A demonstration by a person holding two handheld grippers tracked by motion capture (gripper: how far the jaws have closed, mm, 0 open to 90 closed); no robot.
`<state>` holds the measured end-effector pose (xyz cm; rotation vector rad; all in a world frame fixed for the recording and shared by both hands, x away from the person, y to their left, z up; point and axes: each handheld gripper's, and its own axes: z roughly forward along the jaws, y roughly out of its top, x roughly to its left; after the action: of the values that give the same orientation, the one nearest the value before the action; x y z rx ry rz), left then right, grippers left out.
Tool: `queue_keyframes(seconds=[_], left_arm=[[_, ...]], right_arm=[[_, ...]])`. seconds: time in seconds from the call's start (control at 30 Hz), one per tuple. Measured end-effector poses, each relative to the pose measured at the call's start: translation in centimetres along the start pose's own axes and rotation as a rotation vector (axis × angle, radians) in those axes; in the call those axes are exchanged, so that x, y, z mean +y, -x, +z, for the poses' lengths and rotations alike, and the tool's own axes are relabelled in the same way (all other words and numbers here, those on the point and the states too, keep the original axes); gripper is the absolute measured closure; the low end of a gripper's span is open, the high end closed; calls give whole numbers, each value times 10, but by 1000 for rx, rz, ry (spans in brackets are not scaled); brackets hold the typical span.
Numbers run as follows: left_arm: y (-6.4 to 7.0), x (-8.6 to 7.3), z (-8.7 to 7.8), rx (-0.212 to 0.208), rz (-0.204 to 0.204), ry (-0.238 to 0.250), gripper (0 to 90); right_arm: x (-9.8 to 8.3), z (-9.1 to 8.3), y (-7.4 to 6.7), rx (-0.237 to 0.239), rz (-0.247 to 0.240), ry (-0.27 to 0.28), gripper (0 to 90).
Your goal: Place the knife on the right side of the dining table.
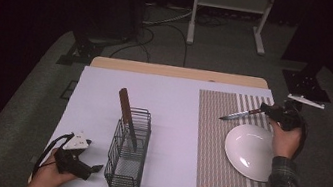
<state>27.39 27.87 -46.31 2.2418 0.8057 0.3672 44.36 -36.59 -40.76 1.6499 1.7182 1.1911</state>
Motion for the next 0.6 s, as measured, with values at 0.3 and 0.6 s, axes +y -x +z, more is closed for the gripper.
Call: queue_keyframes(seconds=[0.3,0.6], left_arm=[[0,0,0,0,0,0,0],[0,0,0,1,1,0,0]], right_arm=[[-6,5,7,-7,28,-20,406],[-11,12,11,-20,49,-58,349]])
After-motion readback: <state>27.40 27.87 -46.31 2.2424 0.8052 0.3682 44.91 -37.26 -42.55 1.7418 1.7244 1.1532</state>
